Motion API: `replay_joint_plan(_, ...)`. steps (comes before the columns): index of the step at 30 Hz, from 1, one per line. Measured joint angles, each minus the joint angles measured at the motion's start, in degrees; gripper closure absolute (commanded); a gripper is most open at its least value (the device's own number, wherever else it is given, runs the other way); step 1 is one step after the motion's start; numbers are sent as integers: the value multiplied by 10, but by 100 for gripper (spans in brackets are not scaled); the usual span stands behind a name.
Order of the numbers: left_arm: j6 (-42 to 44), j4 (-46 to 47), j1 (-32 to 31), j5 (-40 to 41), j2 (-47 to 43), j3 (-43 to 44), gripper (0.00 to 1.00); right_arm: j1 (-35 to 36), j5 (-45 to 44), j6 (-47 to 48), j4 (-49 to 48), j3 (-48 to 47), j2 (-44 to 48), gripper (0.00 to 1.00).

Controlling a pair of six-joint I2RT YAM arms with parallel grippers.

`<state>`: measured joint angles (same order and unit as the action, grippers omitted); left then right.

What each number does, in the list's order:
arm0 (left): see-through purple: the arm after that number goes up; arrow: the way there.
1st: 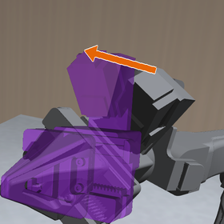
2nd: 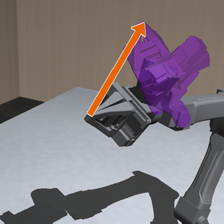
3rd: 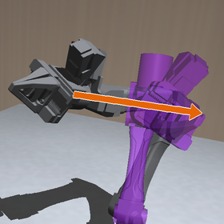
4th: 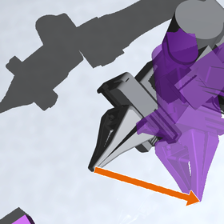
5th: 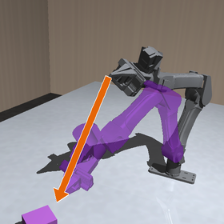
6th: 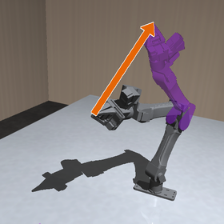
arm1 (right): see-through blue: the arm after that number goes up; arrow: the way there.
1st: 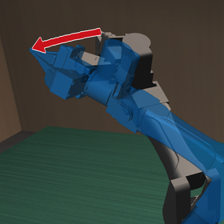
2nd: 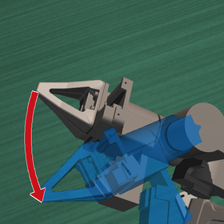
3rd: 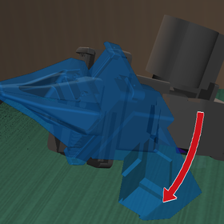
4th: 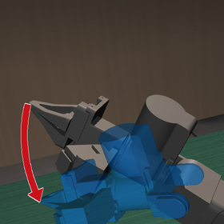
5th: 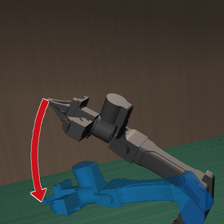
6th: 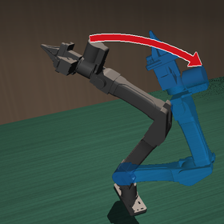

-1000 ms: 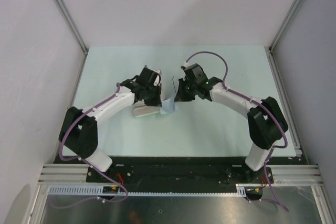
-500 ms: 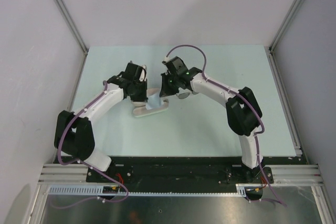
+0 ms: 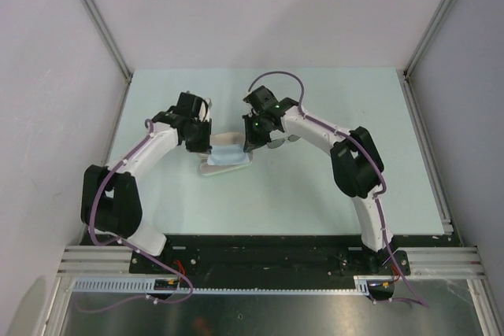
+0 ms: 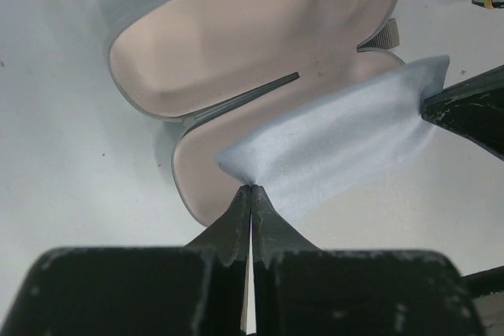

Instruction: Organize the sunglasses

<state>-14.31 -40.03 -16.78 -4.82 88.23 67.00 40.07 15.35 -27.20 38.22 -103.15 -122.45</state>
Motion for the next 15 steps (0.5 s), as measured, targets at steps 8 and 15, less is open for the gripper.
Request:
replay_joint_plan(8, 5, -2, 2, -27, 26, 0, 100, -1, 6, 21, 28, -42, -31, 100)
replay_joint_plan(15, 8, -2, 2, -29, 31, 0, 100, 3, 7, 31, 49, -52, -52, 100)
